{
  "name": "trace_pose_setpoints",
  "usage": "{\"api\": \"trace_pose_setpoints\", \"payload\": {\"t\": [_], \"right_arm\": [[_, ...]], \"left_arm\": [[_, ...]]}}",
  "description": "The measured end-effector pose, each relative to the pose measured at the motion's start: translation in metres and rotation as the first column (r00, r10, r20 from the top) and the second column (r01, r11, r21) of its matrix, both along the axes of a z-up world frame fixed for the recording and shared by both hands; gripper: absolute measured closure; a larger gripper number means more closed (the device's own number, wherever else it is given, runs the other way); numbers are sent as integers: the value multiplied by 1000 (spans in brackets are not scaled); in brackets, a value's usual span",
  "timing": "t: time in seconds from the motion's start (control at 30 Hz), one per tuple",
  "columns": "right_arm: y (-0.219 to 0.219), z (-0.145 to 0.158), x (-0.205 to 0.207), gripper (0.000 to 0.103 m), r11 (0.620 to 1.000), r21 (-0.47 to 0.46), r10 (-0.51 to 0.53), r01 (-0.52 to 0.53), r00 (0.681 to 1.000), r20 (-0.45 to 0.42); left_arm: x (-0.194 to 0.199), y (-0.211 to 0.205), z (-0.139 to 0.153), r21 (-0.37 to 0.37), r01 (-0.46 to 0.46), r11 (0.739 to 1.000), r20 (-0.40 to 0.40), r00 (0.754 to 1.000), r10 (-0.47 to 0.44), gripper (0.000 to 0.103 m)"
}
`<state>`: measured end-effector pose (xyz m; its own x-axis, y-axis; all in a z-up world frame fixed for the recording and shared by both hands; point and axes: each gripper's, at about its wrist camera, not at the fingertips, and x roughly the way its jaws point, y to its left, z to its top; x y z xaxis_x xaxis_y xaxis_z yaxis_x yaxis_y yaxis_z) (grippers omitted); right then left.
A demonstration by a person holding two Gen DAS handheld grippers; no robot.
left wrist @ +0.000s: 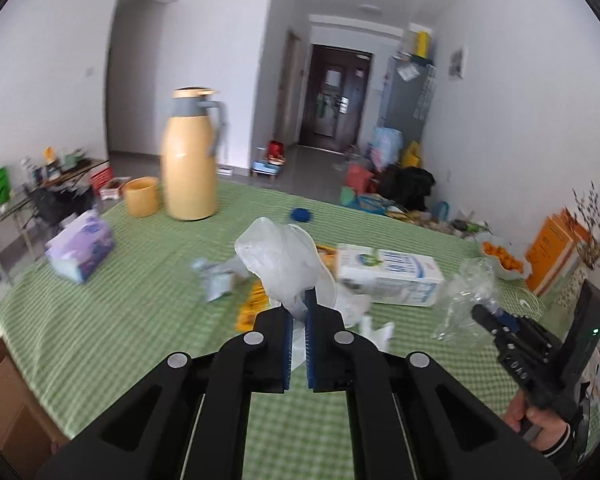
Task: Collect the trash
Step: 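Carry the plastic glove and clear wrap over the cardboard box, then open both tools to drop the glove and wrap into the box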
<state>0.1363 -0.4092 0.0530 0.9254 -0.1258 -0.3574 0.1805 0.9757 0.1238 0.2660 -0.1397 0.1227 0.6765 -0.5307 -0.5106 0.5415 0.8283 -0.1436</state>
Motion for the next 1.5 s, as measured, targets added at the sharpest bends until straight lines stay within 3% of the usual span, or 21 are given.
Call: {"api": "trace_pose_setpoints", "payload": {"t": [0.17,0.33,0.47,0.53,0.67,0.7,0.9,1.03,1.13,1.23,1.3,1.33,1.37,1.4,1.47,1.5], "right_arm": [[49,13,27,81,993,-30,114,-114,993,2],[106,14,63,81,971,-49,234,-235,972,-37],[155,8,91,81,939,-52,335,-339,939,-77],[180,5,104,81,918,-48,388,-393,917,-96],[249,-4,130,81,848,-26,522,-529,843,-131],[266,-6,135,81,830,-22,550,-558,824,-136],[374,-23,153,81,679,-4,720,-734,666,-196],[437,-35,161,81,588,30,792,-808,568,-223],[469,-41,165,81,545,49,821,-837,520,-237],[486,-46,166,80,520,49,832,-853,492,-257],[498,-57,173,80,512,53,830,-857,478,-288],[506,-65,179,80,512,65,826,-856,471,-309],[508,-69,180,80,514,70,822,-855,468,-325],[515,-77,185,80,517,72,815,-853,465,-347],[530,-92,190,80,512,51,798,-858,452,-398],[537,-99,193,79,512,37,786,-858,450,-424]], "left_arm": [[7,69,-8,-51,-116,992,-18,993,116,101],[14,146,-21,-71,-255,964,-46,967,252,101],[14,218,-38,-65,-378,924,-69,925,374,101],[10,263,-51,-46,-462,886,-91,885,457,101],[-3,339,-76,-2,-596,803,-135,796,591,101],[-11,364,-84,21,-637,770,-142,761,633,101],[-44,456,-120,45,-759,650,-219,627,747,101],[-54,485,-141,60,-786,616,-264,582,769,101],[-55,497,-155,69,-791,608,-293,566,771,101],[-58,499,-167,68,-789,610,-332,559,760,101],[-52,504,-189,85,-781,619,-384,548,744,96],[-48,506,-201,121,-786,606,-409,517,752,94],[-46,506,-206,136,-786,603,-422,505,753,78],[-45,508,-213,141,-788,599,-434,495,753,49],[-49,508,-217,148,-809,569,-412,472,779,43],[-52,508,-216,138,-807,575,-394,488,779,42]]}}
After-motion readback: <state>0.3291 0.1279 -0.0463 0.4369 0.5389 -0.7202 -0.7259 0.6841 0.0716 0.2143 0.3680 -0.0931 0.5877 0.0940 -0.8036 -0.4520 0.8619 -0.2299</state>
